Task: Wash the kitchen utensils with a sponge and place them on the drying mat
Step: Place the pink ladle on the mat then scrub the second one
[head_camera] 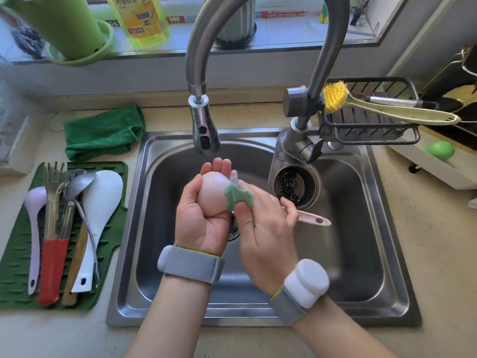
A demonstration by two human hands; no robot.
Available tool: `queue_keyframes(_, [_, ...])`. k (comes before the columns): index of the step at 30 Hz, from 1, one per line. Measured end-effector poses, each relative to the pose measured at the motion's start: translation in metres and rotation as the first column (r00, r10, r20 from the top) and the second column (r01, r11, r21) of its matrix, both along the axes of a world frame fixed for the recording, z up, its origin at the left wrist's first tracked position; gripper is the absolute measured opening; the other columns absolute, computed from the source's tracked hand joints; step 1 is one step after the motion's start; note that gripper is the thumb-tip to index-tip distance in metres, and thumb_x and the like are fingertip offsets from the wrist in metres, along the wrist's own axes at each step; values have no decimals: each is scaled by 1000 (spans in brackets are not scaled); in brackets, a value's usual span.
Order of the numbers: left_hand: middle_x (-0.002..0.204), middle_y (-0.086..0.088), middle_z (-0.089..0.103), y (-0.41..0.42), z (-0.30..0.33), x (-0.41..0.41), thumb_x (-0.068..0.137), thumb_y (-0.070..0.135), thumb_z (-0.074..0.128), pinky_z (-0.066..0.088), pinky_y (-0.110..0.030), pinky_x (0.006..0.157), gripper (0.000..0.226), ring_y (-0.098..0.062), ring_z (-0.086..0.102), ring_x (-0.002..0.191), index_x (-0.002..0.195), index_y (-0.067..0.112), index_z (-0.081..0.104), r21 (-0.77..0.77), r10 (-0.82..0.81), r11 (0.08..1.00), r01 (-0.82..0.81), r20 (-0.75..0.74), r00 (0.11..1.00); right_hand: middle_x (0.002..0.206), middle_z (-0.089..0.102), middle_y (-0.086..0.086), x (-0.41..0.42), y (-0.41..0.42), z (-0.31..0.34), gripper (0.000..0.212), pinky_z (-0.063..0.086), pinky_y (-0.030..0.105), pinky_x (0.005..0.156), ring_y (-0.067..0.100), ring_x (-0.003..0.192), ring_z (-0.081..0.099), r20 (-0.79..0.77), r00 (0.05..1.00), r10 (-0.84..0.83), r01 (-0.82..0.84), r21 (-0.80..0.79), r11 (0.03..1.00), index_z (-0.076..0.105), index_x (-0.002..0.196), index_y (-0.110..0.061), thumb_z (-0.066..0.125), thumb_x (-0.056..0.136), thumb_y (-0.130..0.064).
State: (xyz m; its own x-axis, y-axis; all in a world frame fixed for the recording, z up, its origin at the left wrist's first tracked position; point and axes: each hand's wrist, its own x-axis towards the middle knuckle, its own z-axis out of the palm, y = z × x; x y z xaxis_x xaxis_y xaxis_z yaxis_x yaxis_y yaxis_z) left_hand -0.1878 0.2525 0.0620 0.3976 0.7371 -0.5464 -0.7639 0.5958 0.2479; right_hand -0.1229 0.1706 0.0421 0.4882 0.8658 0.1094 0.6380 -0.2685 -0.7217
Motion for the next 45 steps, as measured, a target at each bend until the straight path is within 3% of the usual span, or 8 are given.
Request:
queue_keyframes(5, [98, -10, 71, 6, 2, -9, 94, 11, 45, 54, -44, 90, 17, -26, 71, 91, 99, 7, 61, 59, 30, 998, -27, -56, 998, 101, 70, -7, 44, -21, -46, 42, 25, 56, 99, 18, 116, 57, 135, 980, -147, 165, -129, 978, 68, 93, -22, 29, 88, -36])
queue_keyframes(10, [94, -9, 70, 2, -1, 0, 94, 10, 45, 56, -40, 89, 16, -24, 71, 85, 94, 8, 61, -6, 22, 1000, -22, -42, 999, 117, 62, -22, 8, -1, -13, 35, 19, 44, 104, 0, 120, 48, 33, 997, -70, 70, 2, 998, 60, 115, -36, 34, 92, -37])
queue_keyframes(17, [93, -8, 70, 11, 4, -10, 94, 9, 43, 54, -42, 90, 18, -24, 70, 86, 94, 8, 62, 70, 52, 996, -49, -49, 997, 99, 67, -17, 53, -27, -45, 27, 23, 43, 96, 12, 111, 56, 52, 984, -172, 179, -193, 965, 67, 93, -34, 41, 86, -35])
queue_keyframes(22, [93, -7, 69, 2, 0, -1, 94, 10, 43, 56, -39, 87, 19, -23, 69, 86, 93, 8, 61, 28, 13, 1000, -12, -31, 999, 98, 65, -19, 16, 5, -13, 27, 22, 43, 98, 4, 106, 51, 17, 998, -56, 56, -25, 998, 62, 98, -34, 37, 89, -37])
queue_keyframes(27, [94, -8, 70, 10, 3, -13, 93, 9, 43, 55, -41, 89, 19, -24, 70, 86, 94, 7, 62, 75, 53, 996, -51, -27, 998, 98, 68, -11, 60, -32, -51, 35, 24, 42, 93, 19, 107, 56, 86, 981, -176, 192, -234, 953, 67, 100, -28, 36, 85, -34])
queue_keyframes(33, [89, -7, 69, -1, -1, 2, 93, 10, 43, 57, -38, 85, 19, -22, 70, 81, 90, 8, 62, 18, 12, 1000, -12, -32, 999, 96, 64, -18, 17, -2, -20, 28, 25, 39, 90, 7, 100, 51, 15, 997, -79, 79, -7, 997, 62, 100, -33, 36, 92, -37])
queue_keyframes(40, [91, -8, 70, 8, 0, -8, 93, 8, 43, 56, -40, 86, 19, -25, 70, 83, 92, 7, 62, 72, 35, 997, -32, -36, 999, 95, 67, -10, 57, -36, -52, 29, 23, 34, 84, 18, 102, 56, 35, 983, -181, 184, -200, 962, 65, 92, -28, 36, 86, -32])
queue_keyframes(45, [91, -9, 68, 3, 0, -2, 94, 8, 42, 57, -41, 84, 18, -25, 70, 83, 94, 8, 61, 29, 41, 999, -41, -10, 999, 93, 65, -19, 29, -6, -16, 24, 29, 33, 90, 2, 94, 54, -58, 995, -87, 90, 56, 994, 65, 97, -31, 43, 91, -38])
